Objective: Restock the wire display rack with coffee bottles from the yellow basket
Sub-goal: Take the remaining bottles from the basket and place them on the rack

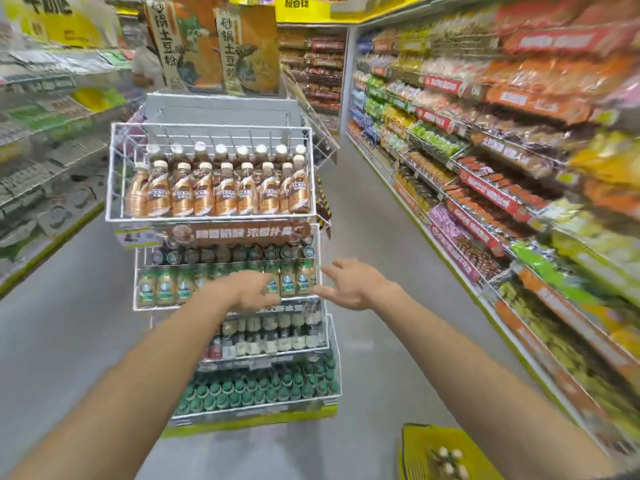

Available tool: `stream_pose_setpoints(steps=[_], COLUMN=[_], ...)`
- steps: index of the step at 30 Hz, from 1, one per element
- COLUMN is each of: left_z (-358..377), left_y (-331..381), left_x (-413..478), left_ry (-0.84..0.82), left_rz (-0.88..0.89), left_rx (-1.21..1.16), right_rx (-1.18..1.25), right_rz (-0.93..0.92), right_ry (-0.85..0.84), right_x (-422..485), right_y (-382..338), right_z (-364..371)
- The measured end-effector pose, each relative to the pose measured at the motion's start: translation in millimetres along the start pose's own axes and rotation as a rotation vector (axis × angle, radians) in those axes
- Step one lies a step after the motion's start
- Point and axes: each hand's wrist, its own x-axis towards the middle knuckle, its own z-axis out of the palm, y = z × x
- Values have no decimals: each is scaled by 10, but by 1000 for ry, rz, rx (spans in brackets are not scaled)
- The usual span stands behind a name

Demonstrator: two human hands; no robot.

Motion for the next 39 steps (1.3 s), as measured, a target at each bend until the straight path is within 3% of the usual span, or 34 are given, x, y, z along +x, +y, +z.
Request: stream_pose_setpoints(steps=[5,11,19,23,29,39], left_z=[296,680,1788,2293,3263,7048], left_y=[1085,2887,4908,5258,5400,5619], left_x=[115,528,1026,1233,1856,3499], left_ry=[-68,-90,-270,-397,-427,-580], left_rz=[87,175,238,214,128,38], left_rx=[13,-4,-56,-67,-174,-208], right_rx=[111,149,142,190,266,347], right_rz=[154,389,463,446,398,373], right_ry=[-54,-146,-356,-410,-433,-564], right_x=[-905,-2106,-3183,-3232,-2942,-2211], right_y=[1044,2656,4386,4753,5041,5394], right_z=[512,1100,1965,2433,3698,7720])
